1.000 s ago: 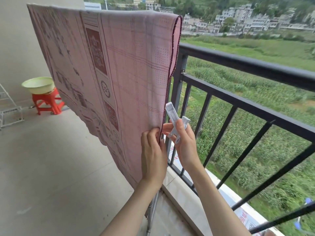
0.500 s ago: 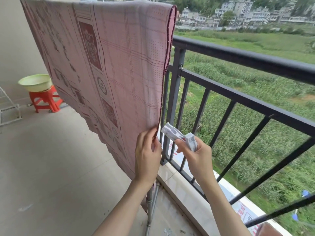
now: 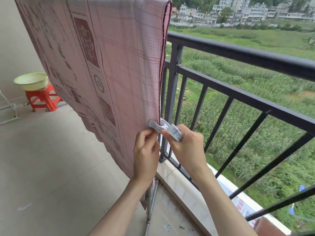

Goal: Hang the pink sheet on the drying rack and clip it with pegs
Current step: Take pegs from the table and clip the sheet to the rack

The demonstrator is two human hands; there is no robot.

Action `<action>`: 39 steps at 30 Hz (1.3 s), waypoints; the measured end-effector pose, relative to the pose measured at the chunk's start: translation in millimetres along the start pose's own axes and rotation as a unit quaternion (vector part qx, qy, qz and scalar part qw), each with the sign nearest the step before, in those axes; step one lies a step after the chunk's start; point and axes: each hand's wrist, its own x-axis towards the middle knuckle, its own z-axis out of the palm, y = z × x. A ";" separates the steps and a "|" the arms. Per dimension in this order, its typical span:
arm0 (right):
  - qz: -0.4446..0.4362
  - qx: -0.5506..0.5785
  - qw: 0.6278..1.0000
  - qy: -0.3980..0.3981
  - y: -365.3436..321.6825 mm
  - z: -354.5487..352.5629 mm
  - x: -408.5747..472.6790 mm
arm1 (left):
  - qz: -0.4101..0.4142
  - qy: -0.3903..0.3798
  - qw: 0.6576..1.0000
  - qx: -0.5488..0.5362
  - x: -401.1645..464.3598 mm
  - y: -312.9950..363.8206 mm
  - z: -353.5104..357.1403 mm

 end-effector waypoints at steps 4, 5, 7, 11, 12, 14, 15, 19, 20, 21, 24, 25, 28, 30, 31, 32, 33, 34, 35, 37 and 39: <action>0.001 -0.028 1.000 -0.008 -1.0 0.8 1.0 | 0.015 0.015 1.000 0.008 -0.3 -1.6 -1.4; 0.008 -0.032 0.999 -0.015 -0.9 0.4 2.1 | 0.017 0.019 1.000 0.008 0.2 -2.2 -1.8; 0.019 -0.034 0.999 -0.028 -2.6 -1.3 4.0 | 0.017 0.022 1.000 0.005 0.6 -3.3 -1.5; 0.071 0.064 0.993 -0.068 -7.2 -6.1 -0.5 | 0.010 0.014 0.999 -0.032 -2.4 -3.6 0.0; 0.093 0.092 0.989 -0.073 -4.0 -6.5 -2.4 | 0.002 0.004 0.999 -0.043 -5.6 -5.8 -0.2; 0.144 0.158 0.974 -0.070 7.9 -5.6 -7.3 | -0.029 -0.029 0.997 -0.060 -17.4 -15.6 -1.9; 0.166 0.183 0.967 -0.057 17.0 -5.1 -11.8 | -0.052 -0.041 0.996 -0.060 -25.5 -23.2 -3.6; 0.245 0.147 0.956 -0.061 63.4 10.3 -42.5 | -0.161 -0.122 0.979 0.001 -59.1 -61.3 -7.2; 0.264 0.120 0.954 -0.082 75.8 18.5 -52.0 | -0.190 -0.163 0.968 0.032 -66.6 -71.1 -5.1; 0.280 0.094 0.949 -0.108 86.9 28.4 -61.2 | -0.220 -0.207 0.952 0.059 -73.6 -79.6 -2.7; 0.302 0.023 0.934 -0.190 112.5 61.6 -81.2 | -0.280 -0.288 0.912 0.079 -87.2 -95.4 4.7; 0.305 0.013 0.929 -0.211 117.4 71.9 -84.1 | -0.292 -0.292 0.907 0.076 -88.6 -97.2 7.0; 0.300 0.015 0.926 -0.230 123.9 97.5 -84.2 | -0.326 -0.258 0.907 0.065 -90.6 -101.4 13.5; 0.258 0.001 0.939 -0.228 124.4 108.6 -81.0 | -0.341 -0.228 0.910 0.052 -89.9 -103.0 15.9; 0.231 -0.014 0.946 -0.226 124.2 112.3 -79.3 | -0.346 -0.219 0.911 0.047 -89.5 -103.7 16.5; 0.208 -0.028 0.952 -0.222 124.8 115.2 -78.1 | -0.348 -0.215 0.911 0.044 -89.3 -104.4 17.0; 0.190 -0.038 0.956 -0.221 124.6 116.8 -76.6 | -0.347 -0.213 0.912 0.045 -89.0 -104.7 17.2; 0.172 -0.047 0.959 -0.221 125.5 118.6 -76.3 | -0.345 -0.211 0.913 0.047 -88.9 -105.4 17.6; 0.160 -0.054 0.960 -0.223 127.2 119.9 -77.0 | -0.341 -0.209 0.915 0.051 -88.7 -106.1 18.1; 0.155 -0.053 0.961 -0.221 131.5 123.6 -77.9 | -0.329 -0.210 0.918 0.066 -88.4 -106.1 19.5; 0.177 -0.034 0.962 -0.208 133.7 127.3 -77.3 | -0.313 -0.216 0.920 0.095 -87.6 -105.0 21.7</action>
